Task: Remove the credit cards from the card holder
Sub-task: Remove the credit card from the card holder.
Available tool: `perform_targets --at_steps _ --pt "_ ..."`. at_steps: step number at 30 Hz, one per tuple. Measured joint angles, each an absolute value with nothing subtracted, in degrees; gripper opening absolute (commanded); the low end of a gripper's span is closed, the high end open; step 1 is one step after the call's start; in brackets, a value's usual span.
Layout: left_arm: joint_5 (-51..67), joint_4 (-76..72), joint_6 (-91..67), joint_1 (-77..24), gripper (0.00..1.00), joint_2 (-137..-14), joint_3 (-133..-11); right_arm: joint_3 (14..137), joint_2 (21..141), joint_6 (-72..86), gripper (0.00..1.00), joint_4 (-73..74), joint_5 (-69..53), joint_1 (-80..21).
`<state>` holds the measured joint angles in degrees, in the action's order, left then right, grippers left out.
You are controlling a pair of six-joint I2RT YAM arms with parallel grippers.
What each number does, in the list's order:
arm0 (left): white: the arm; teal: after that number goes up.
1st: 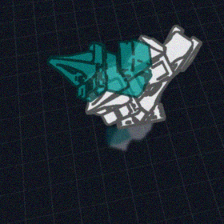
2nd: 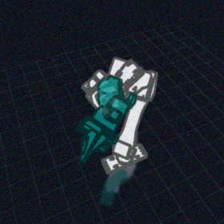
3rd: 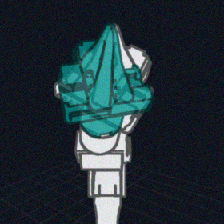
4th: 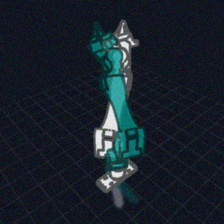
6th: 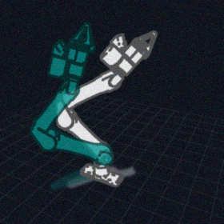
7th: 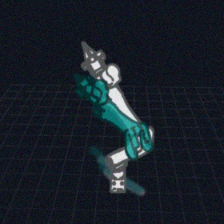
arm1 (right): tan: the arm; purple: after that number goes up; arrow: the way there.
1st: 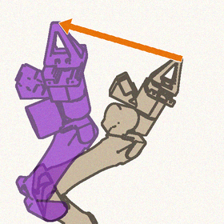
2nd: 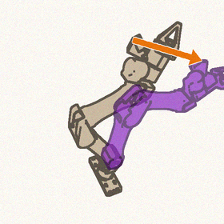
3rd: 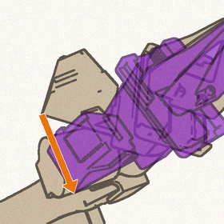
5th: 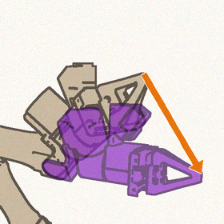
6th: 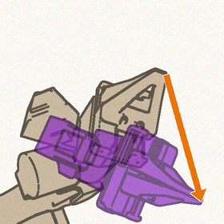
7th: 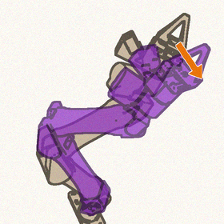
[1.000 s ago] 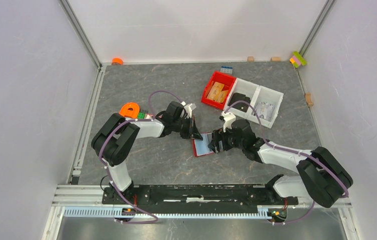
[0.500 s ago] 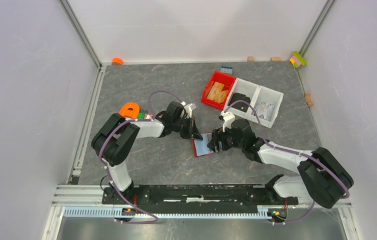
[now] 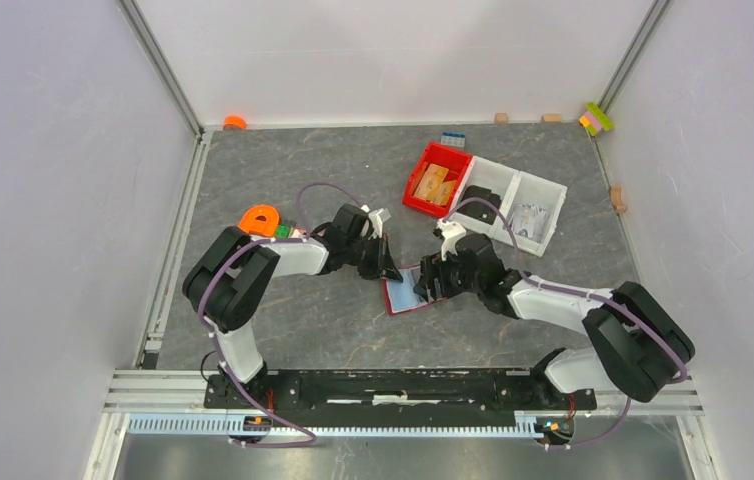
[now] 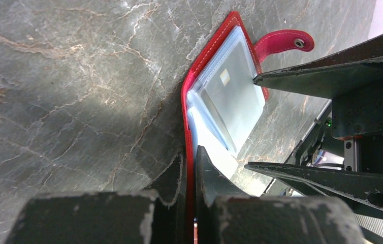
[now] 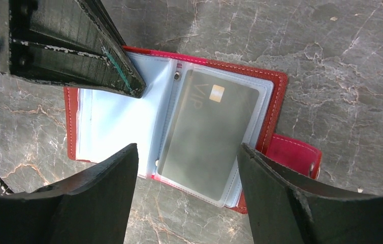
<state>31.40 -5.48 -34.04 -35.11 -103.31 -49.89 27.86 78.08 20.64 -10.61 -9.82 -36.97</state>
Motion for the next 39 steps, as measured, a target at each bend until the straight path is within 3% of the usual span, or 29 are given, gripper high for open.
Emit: perform_targets --at_steps 7,28,34,39 --pt "30.24 -4.32 -34.02 -35.18 0.03 -103.31 -50.11 28.95 79.40 21.19 0.78 -10.70 -10.48 -36.53" --pt "30.09 -2.63 -33.98 -35.07 0.03 -103.46 -50.63 26.87 86.17 28.82 0.62 -22.81 -30.61 -36.34" --pt "28.75 -1.15 -32.36 -35.11 0.03 -103.46 -51.48 26.81 79.02 26.41 0.69 -16.27 -24.62 -36.42" --pt "23.33 3.64 -28.64 -35.24 0.04 -103.46 -54.59 26.81 71.61 24.12 0.67 -12.84 -14.81 -36.36"
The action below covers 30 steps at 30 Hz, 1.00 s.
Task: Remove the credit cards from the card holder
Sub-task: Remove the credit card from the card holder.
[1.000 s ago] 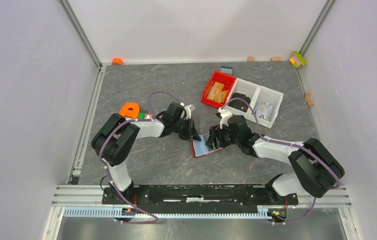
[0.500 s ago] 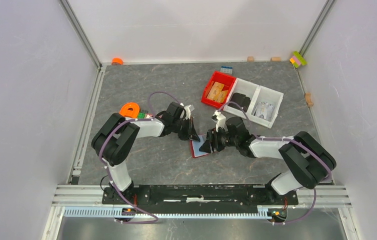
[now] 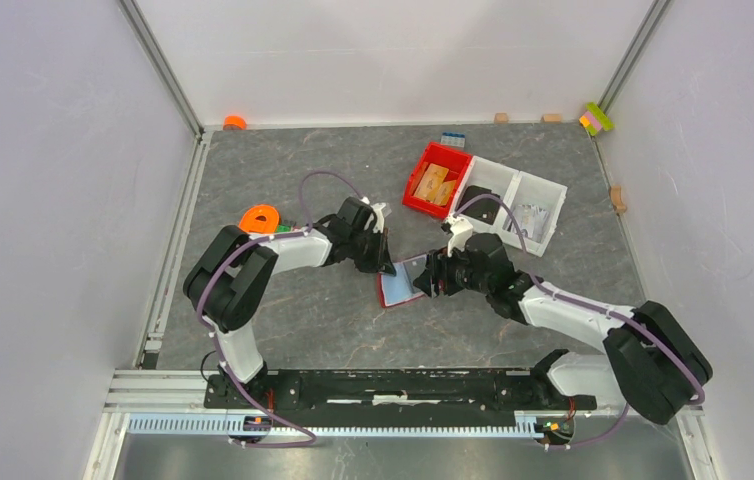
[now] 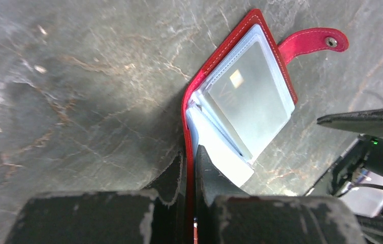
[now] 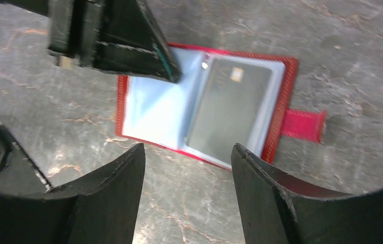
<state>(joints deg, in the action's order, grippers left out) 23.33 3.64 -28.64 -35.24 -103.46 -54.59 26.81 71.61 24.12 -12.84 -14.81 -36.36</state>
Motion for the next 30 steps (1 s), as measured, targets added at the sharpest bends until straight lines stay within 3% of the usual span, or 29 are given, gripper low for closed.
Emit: perform_targets --at_steps 9,30 --pt "18.63 7.38 -25.36 -35.40 0.04 -103.48 -57.04 26.83 78.61 24.01 0.61 -10.41 -12.67 -34.94" --pt "16.38 9.34 -22.28 -37.52 0.04 -104.38 -59.11 25.85 80.03 26.35 0.53 -15.81 -20.84 -32.40"
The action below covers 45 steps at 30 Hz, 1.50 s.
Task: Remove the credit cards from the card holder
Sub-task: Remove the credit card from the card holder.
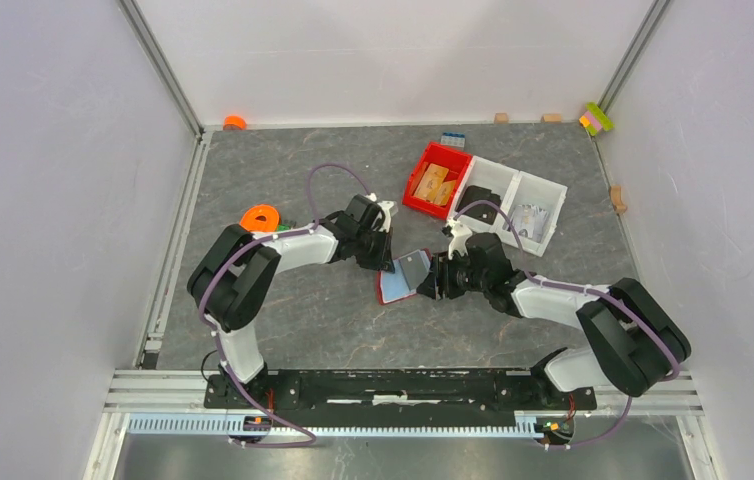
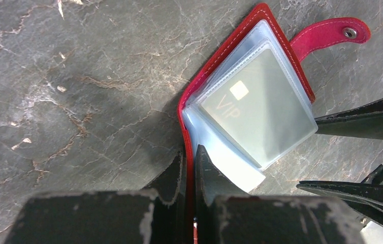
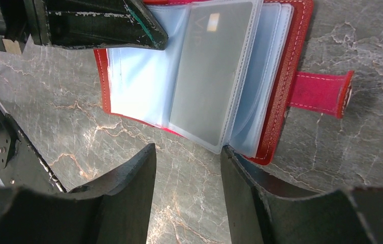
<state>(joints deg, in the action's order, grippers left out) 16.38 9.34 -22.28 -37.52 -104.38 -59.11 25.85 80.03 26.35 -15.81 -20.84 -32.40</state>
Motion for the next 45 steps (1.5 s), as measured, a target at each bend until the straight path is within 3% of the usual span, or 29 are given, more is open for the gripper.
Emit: perform_targets --at_steps 25,29,32,45 --pt "16.88 9.45 -21.10 -41.01 0.04 -104.38 -59.53 25.54 78.70 24.58 0.49 -15.84 -22.87 -34.09" --pt "17.08 9.43 -21.10 -41.01 0.04 -104.38 -59.53 25.54 78.59 24.53 0.59 -16.56 -24.10 -34.44" --pt "17.10 9.41 -21.10 -41.01 0.04 -104.38 -59.53 25.52 77.95 24.16 0.61 -17.04 -24.60 -34.79" --pt "18.33 9.39 -21.10 -41.01 0.04 -104.38 -59.53 25.34 76.42 23.86 0.47 -19.22 -25.93 -35.27"
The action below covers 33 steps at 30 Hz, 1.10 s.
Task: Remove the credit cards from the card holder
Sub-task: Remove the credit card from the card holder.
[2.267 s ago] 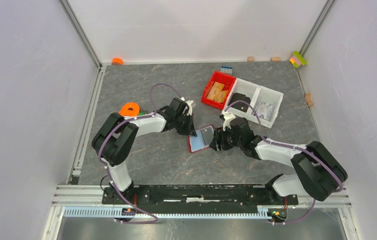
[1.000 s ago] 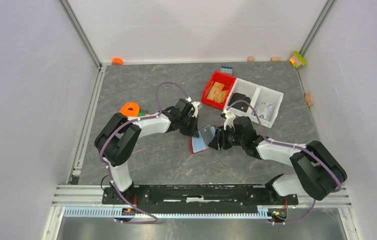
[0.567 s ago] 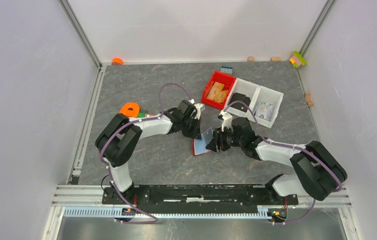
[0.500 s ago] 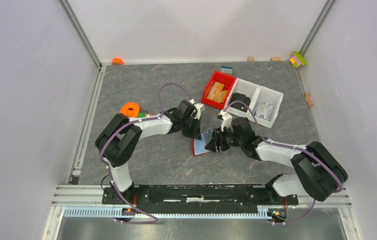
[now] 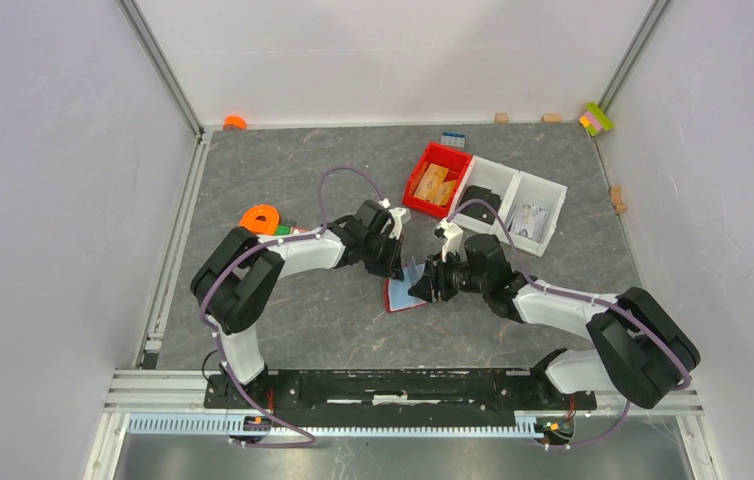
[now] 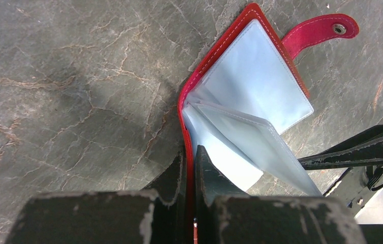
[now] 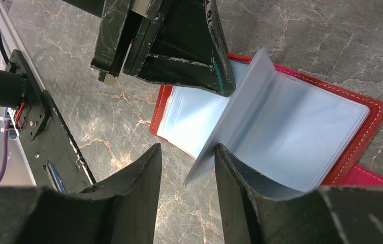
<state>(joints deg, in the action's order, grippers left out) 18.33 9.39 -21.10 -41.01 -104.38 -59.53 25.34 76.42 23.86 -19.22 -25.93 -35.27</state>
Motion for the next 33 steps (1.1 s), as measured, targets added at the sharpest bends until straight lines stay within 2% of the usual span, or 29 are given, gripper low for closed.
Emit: perform_targets --at_steps 5,11,17,19,22,23,33 --pt "18.39 9.39 -21.10 -41.01 0.04 -104.38 -59.53 25.15 76.42 23.90 0.45 -19.68 -26.28 -35.27" --pt "18.57 9.39 -21.10 -41.01 0.04 -104.38 -59.53 24.71 76.42 24.01 0.37 -20.10 -26.81 -35.27" --pt "18.57 9.39 -21.10 -41.01 0.04 -104.38 -59.53 24.60 76.29 24.18 0.36 -20.23 -26.92 -35.27" --pt "18.57 9.41 -21.10 -41.01 0.04 -104.38 -59.53 24.45 75.90 24.18 0.38 -20.25 -26.89 -35.27" --pt "18.59 9.41 -21.10 -41.01 0.04 -104.38 -59.53 24.45 75.61 24.23 0.50 -20.40 -26.89 -35.27" --pt "18.59 9.41 -21.10 -41.01 0.04 -104.38 -59.53 24.45 75.57 24.38 0.50 -20.47 -26.92 -35.27" --pt "18.79 9.41 -21.10 -41.01 0.04 -104.38 -59.53 24.27 74.56 24.36 0.39 -20.56 -26.72 -35.27"
